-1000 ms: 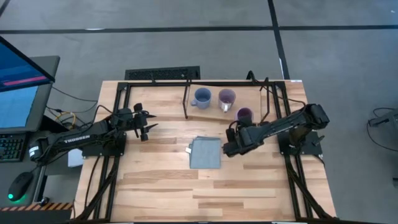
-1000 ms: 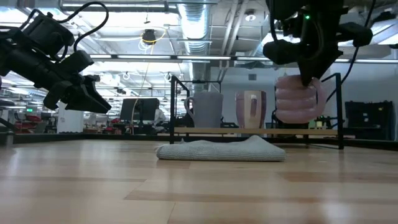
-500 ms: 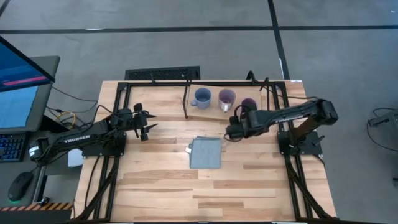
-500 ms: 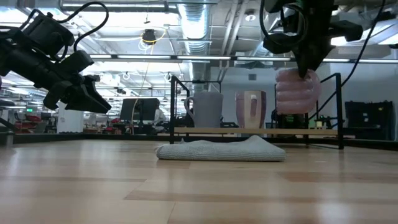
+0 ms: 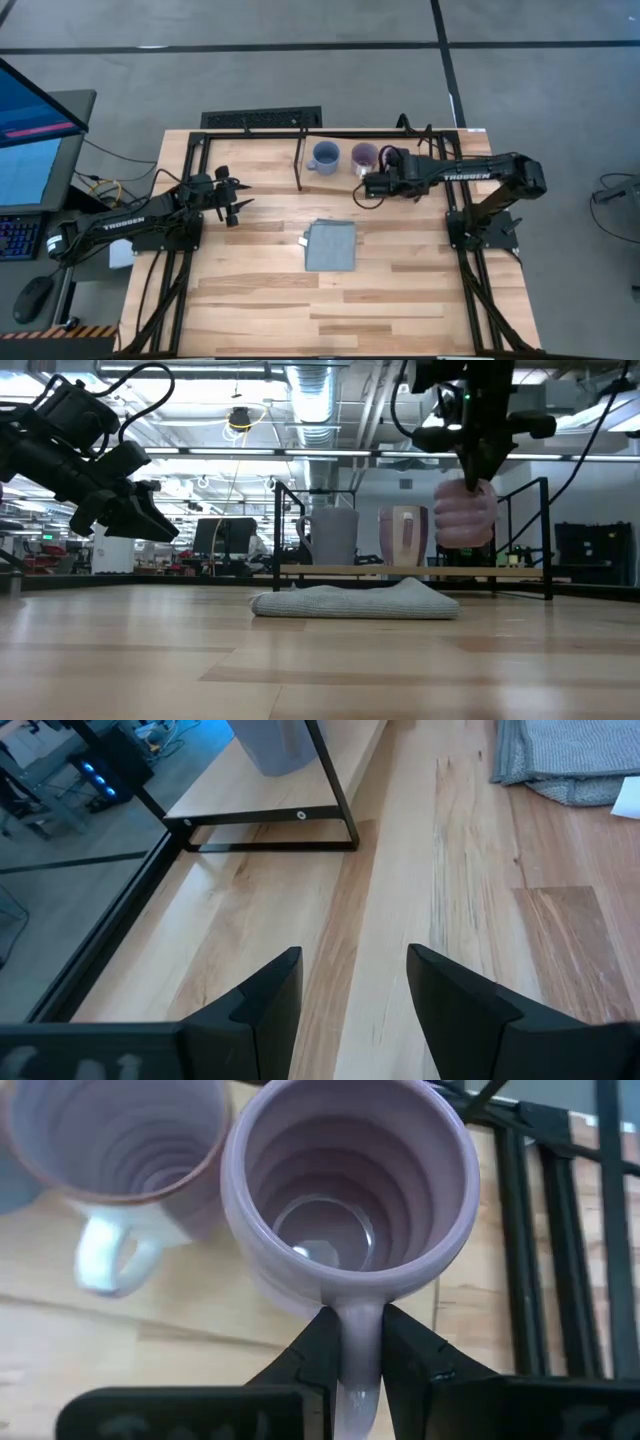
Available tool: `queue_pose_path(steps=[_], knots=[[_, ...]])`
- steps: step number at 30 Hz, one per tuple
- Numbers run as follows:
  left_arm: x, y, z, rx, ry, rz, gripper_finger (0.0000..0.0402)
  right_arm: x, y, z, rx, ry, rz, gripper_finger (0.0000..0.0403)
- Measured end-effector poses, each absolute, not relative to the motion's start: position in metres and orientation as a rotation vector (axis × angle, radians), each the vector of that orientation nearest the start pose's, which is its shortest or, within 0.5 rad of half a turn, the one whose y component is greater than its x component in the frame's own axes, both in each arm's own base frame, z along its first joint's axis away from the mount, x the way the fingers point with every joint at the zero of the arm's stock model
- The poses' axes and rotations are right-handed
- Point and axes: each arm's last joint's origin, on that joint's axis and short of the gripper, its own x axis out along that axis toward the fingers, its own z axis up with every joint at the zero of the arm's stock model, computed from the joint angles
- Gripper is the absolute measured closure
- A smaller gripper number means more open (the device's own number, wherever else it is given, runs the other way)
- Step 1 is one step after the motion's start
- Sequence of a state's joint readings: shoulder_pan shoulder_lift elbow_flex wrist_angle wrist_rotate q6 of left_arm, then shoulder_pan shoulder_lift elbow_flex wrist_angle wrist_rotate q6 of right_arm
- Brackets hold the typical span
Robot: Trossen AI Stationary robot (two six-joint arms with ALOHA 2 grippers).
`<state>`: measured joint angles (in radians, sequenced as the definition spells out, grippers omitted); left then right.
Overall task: Stack small to large cups/mugs on shelf
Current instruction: Put the violet cup on the shelf
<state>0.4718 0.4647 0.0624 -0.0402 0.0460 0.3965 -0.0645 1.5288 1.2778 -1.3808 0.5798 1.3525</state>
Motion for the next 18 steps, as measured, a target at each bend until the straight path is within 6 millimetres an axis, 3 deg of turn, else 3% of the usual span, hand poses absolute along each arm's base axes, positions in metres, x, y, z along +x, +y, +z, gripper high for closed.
queue_pose_path(steps=[11,18], knots=[[0.108,0.053,0.14,0.27,0.506,0.326,0.0228,0.252,-0.049,0.269,0.635,0.998,-1.441,0.0331],[0.108,0.053,0.14,0.27,0.506,0.326,0.0228,0.252,-0.049,0.267,0.619,1.019,-1.452,0.0331]])
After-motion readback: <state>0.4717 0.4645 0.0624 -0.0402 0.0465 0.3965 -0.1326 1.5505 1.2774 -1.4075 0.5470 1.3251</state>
